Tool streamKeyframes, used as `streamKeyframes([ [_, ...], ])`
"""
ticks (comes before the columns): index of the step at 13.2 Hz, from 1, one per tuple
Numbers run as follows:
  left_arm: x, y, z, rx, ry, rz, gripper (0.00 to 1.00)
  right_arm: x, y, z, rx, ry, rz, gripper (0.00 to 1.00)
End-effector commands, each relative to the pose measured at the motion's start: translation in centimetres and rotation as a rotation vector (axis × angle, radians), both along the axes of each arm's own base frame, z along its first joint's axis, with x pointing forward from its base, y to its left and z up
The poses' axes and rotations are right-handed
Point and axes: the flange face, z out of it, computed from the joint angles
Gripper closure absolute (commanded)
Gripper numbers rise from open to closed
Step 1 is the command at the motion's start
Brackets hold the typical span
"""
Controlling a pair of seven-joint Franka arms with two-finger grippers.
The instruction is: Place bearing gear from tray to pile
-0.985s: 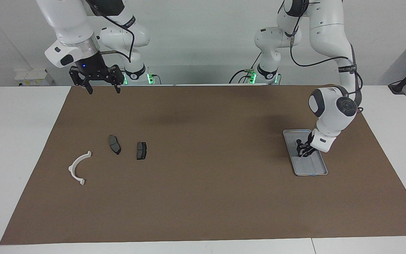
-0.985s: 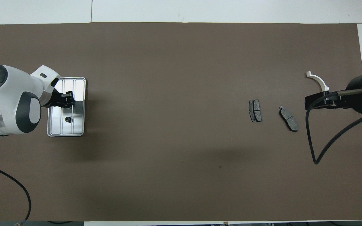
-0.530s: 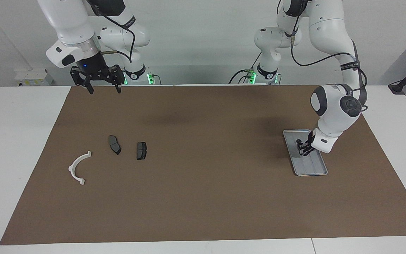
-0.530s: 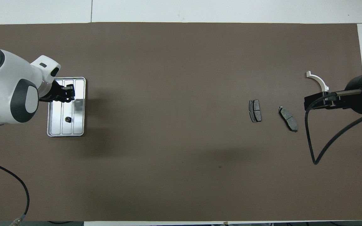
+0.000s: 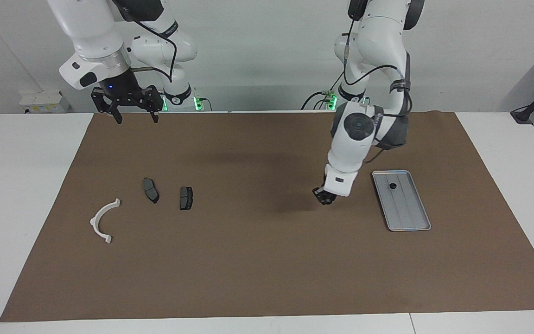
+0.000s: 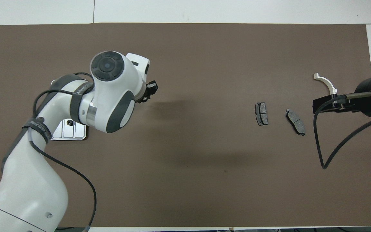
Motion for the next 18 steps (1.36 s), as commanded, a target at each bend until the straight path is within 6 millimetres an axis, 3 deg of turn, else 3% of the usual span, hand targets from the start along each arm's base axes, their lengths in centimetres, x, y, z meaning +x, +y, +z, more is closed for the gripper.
streamKeyframes([
  [1, -2.9, -2.2, -4.3, 0.004, 0.007, 0.013, 0.79, -1.1, -0.1, 0.1, 0.01, 0.008, 0.022, 0.0],
  [6, -3.4, -2.0, -5.6, -0.008, -0.01, 0.026, 0.74, -1.2, 0.1, -0.3, 0.011, 0.015, 0.017, 0.0],
  [7, -3.3, -1.9, -5.5, -0.006, -0.008, 0.027, 0.45, -1.2, 1.0, -0.7, 0.01, 0.018, 0.026, 0.0],
  [8, -3.2, -1.7, -5.2, 0.004, 0.004, 0.03, 0.0, -1.4, 3.0, -1.5, 0.008, 0.023, 0.018, 0.0],
  [10, -2.6, -0.3, -3.3, 0.04, 0.037, 0.03, 0.0, -1.6, 6.4, -3.0, 0.005, 0.012, -0.038, 0.0],
  [11, -2.2, 2.5, -1.3, 0.044, 0.042, 0.033, 0.0, -1.5, 7.4, -3.9, 0.006, 0.006, -0.054, 0.0],
  [13, -2.6, 10.5, 1.3, 0.053, 0.068, -0.085, 0.0, -1.2, 10.2, -6.2, 0.015, -0.016, -0.08, 0.0],
  [17, -1.4, 26.3, 0.1, 0.034, 0.087, -0.329, 0.0, 0.1, 18.9, -12.4, 0.017, -0.021, -0.23, 0.0],
  [18, -1.2, 28.4, 0.0, 0.032, 0.077, -0.361, 0.0, 0.5, 20.8, -14.0, 0.015, -0.027, -0.266, 0.0],
])
